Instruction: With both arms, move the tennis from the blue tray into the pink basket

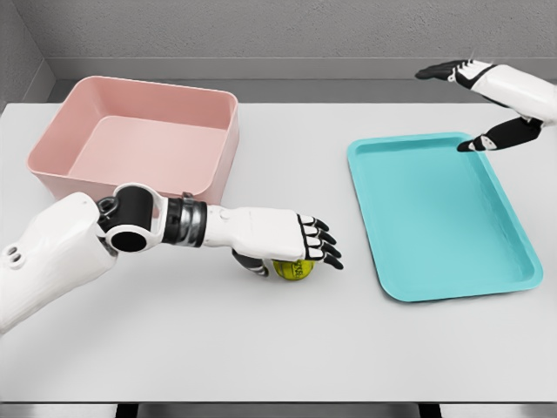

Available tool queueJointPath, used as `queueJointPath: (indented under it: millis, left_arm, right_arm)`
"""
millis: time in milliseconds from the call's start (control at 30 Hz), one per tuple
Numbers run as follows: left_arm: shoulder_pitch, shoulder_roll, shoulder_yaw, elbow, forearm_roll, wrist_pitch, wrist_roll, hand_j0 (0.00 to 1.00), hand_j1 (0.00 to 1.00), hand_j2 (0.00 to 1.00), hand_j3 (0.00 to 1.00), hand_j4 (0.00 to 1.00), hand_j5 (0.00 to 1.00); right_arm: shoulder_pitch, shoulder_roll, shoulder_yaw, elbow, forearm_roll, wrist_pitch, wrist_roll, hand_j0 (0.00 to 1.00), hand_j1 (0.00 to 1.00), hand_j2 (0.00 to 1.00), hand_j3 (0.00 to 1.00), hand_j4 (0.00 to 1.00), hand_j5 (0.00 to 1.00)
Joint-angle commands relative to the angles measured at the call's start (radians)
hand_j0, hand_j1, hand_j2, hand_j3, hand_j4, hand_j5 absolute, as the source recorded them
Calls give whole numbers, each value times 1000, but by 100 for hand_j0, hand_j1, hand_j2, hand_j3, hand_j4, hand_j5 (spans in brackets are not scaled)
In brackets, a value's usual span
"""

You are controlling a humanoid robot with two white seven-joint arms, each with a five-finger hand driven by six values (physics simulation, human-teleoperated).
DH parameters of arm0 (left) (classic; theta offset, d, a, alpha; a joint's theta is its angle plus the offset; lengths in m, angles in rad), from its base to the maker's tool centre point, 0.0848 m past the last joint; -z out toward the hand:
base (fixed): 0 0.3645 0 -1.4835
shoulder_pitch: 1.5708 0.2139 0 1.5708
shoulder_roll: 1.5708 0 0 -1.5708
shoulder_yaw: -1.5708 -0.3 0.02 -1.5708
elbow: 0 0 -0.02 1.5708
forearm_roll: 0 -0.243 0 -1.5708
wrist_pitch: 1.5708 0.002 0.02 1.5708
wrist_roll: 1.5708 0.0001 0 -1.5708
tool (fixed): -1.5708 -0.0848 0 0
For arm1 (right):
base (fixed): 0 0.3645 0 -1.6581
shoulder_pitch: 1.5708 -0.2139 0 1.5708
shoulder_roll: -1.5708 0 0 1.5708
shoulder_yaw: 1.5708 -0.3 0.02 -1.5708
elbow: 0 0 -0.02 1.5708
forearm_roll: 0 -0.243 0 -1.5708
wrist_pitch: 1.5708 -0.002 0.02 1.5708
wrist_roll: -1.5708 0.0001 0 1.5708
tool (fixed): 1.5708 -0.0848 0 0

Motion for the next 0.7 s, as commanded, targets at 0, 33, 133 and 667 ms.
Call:
queueJointPath:
  millis: [0, 33, 133, 667]
  left_arm:
    - [0, -1, 0, 1, 0, 2, 0, 94, 94, 94, 94, 94, 94]
    - [0, -1, -9, 4, 0, 2, 0, 95, 95, 95, 95, 95, 95]
    - [0, -1, -12, 5, -1, 2, -1, 95, 95, 95, 95, 95, 95]
    - [-8, -8, -12, 5, -35, 2, -24, 89, 89, 89, 89, 89, 89]
  right_arm:
    - [0, 1, 7, 6, -8, 3, -1, 99, 99, 99, 99, 99, 99]
    - [0, 3, 7, 10, -8, 3, -1, 99, 99, 99, 99, 99, 99]
    - [0, 3, 7, 10, -8, 3, -1, 99, 99, 99, 99, 99, 99]
    - [-9, 4, 7, 12, -8, 3, -1, 99, 99, 99, 99, 99, 99]
